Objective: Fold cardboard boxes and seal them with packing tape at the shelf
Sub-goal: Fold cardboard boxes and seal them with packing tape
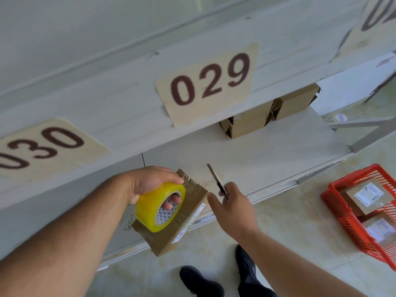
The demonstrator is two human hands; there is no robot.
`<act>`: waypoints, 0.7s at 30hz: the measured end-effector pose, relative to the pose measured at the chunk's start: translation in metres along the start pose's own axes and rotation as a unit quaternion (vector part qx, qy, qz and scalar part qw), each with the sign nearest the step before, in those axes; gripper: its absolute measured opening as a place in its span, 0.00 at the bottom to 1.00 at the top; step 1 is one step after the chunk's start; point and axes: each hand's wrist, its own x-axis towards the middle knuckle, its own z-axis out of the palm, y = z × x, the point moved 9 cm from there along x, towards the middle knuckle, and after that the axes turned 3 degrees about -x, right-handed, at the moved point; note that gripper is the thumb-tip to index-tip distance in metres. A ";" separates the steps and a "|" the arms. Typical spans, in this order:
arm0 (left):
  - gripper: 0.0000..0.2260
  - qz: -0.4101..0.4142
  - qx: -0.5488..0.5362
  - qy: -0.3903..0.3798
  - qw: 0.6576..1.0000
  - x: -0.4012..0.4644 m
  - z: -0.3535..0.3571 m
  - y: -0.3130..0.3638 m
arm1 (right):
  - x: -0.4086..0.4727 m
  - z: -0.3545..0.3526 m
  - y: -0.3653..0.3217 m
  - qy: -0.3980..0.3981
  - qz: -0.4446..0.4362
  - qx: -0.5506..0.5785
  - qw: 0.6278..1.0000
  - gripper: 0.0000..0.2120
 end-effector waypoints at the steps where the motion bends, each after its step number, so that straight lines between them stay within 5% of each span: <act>1: 0.20 0.000 -0.006 -0.003 1.000 0.000 0.000 -0.001 | 0.005 0.008 -0.003 -0.023 0.012 0.040 0.999 0.15; 4: 0.18 -0.002 -0.014 -0.025 1.000 0.000 0.002 -0.001 | 0.019 0.042 -0.016 -0.101 0.039 0.103 0.989 0.18; 6: 0.17 0.003 -0.006 -0.026 1.000 -0.001 0.002 0.000 | 0.022 0.050 -0.020 -0.090 0.039 0.092 0.991 0.10; 17: 0.14 -0.018 -0.016 -0.026 0.999 -0.007 0.005 -0.018 | 0.018 0.056 -0.017 -0.041 0.060 0.080 0.994 0.13; 21: 0.21 0.002 -0.027 -0.040 0.999 -0.006 0.004 -0.022 | 0.019 0.056 -0.018 -0.057 0.059 0.070 0.994 0.13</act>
